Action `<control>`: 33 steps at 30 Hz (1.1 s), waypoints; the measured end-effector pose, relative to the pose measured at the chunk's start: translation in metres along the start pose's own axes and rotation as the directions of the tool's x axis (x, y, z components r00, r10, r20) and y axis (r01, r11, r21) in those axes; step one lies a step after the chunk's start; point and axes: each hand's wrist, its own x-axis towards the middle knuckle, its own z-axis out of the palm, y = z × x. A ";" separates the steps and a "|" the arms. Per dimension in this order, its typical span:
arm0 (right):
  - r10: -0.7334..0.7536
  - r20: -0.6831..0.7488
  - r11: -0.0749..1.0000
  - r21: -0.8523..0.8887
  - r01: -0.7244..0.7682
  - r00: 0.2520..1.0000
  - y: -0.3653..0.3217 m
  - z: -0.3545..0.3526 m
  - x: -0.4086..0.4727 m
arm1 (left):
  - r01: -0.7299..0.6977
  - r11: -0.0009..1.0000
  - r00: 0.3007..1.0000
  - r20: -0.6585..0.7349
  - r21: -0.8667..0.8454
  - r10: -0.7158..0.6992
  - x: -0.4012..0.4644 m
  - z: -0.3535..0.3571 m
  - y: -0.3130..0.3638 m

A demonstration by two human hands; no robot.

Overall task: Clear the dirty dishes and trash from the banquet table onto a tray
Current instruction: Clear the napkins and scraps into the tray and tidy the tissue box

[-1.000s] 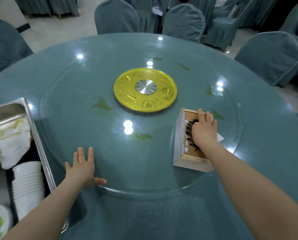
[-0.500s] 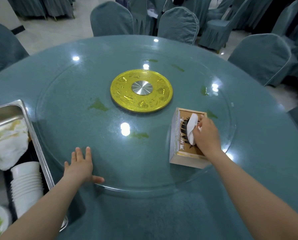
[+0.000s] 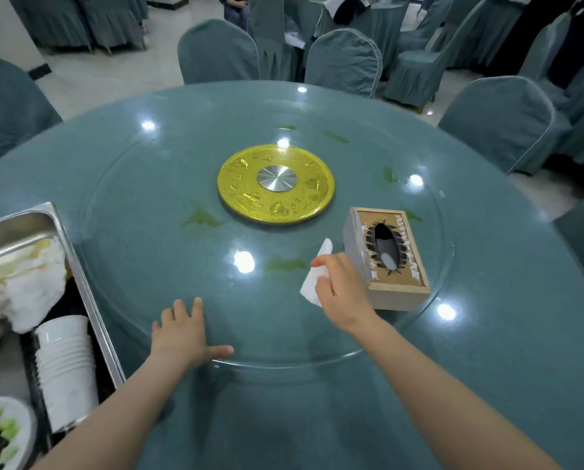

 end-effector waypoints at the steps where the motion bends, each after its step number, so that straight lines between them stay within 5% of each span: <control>1: 0.056 0.051 0.998 0.036 -0.058 0.997 0.003 0.006 -0.001 | -0.018 1.000 1.000 -0.025 -0.014 0.018 0.000 -0.001 0.000; 5: 0.238 0.191 0.958 0.115 -0.263 0.952 0.020 0.020 -0.004 | -0.067 0.983 0.994 -0.092 -0.170 0.052 0.004 -0.009 -0.004; 12: 0.509 -0.099 0.859 0.003 -0.511 0.855 0.047 0.009 0.009 | -0.052 0.961 0.986 -0.167 -0.271 0.006 0.032 -0.009 -0.030; 22: 0.407 -0.289 0.849 -0.229 -0.476 0.867 0.087 0.013 0.042 | 0.013 0.992 1.000 0.013 -0.123 -0.012 0.084 -0.013 -0.041; 27: 0.323 -0.196 0.814 -0.442 -0.377 0.926 0.097 0.032 0.036 | 0.005 0.995 1.000 -0.016 -0.102 -0.007 0.079 0.001 -0.029; 33: 0.420 -0.248 0.805 -0.343 -0.485 0.873 0.111 0.017 0.057 | 0.004 0.996 1.000 -0.030 -0.089 -0.007 0.076 0.000 -0.018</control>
